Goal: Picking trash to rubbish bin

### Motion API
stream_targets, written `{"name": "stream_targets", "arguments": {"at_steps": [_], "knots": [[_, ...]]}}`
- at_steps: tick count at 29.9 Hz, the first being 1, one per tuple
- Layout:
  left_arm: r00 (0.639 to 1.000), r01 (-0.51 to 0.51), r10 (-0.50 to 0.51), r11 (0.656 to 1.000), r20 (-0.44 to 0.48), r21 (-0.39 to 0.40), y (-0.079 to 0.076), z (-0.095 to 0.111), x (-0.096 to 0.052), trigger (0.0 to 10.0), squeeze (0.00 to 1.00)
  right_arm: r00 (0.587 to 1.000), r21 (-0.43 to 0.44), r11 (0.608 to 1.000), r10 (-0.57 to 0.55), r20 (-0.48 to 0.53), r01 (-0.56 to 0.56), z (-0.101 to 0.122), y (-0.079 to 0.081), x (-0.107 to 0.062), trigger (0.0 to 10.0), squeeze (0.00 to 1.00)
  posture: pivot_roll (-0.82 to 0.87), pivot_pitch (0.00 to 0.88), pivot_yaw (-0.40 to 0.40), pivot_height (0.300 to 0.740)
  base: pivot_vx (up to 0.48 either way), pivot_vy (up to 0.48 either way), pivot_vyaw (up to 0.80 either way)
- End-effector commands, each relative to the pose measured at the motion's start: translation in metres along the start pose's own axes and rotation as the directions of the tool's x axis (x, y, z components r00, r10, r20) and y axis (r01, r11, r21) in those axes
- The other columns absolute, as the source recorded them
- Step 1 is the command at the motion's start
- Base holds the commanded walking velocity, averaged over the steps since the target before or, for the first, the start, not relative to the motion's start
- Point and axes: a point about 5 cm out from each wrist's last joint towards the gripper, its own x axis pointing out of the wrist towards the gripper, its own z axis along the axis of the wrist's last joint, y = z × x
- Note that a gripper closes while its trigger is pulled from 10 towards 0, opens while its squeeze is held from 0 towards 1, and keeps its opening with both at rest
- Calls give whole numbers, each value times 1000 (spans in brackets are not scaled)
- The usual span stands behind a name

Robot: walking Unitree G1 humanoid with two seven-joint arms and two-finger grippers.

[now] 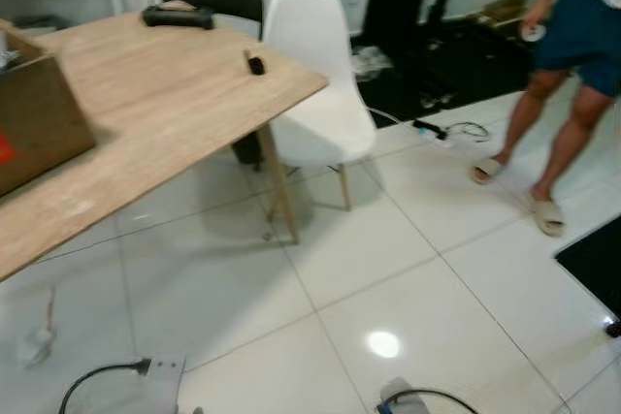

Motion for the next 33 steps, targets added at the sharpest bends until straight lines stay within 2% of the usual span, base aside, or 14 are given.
{"name": "stream_targets", "arguments": {"at_steps": [1, 11, 16, 22, 33], "knots": [[1000, 0, 0, 1000, -26, 2, 0, -8, -1, 10000, 0, 1000, 8, 1000, 18, -13, -18, -3, 6, 1, 10000, 0, 110, 84, -28, 740, 0, 0, -775], [1000, -2, 2, 1000, -26, 17, 1, -8, -2, 10000, 0, 1000, 0, 1000, 19, -12, -19, -2, 7, 1, 10000, 0, 112, 78, -24, 740, 0, 0, -777], [1000, -5, 6, 1000, -22, 31, 1, -7, -2, 10000, 0, 1000, -7, 1000, 12, -17, -12, -6, -1, -1, 10000, 0, 120, 71, -24, 740, 0, 0, -780], [1000, -5, 6, 999, -20, 32, 0, -7, -2, 10000, 0, 1000, -8, 1000, 11, -16, -11, -6, -2, -1, 10000, 0, 123, 73, -26, 740, 0, 0, -776], [1000, -4, 4, 1000, -17, 22, 0, -8, -2, 10000, 0, 1000, -2, 1000, 22, -3, -22, 3, 8, 1, 10000, 0, 119, 82, -29, 740, 0, 0, -776]]}}
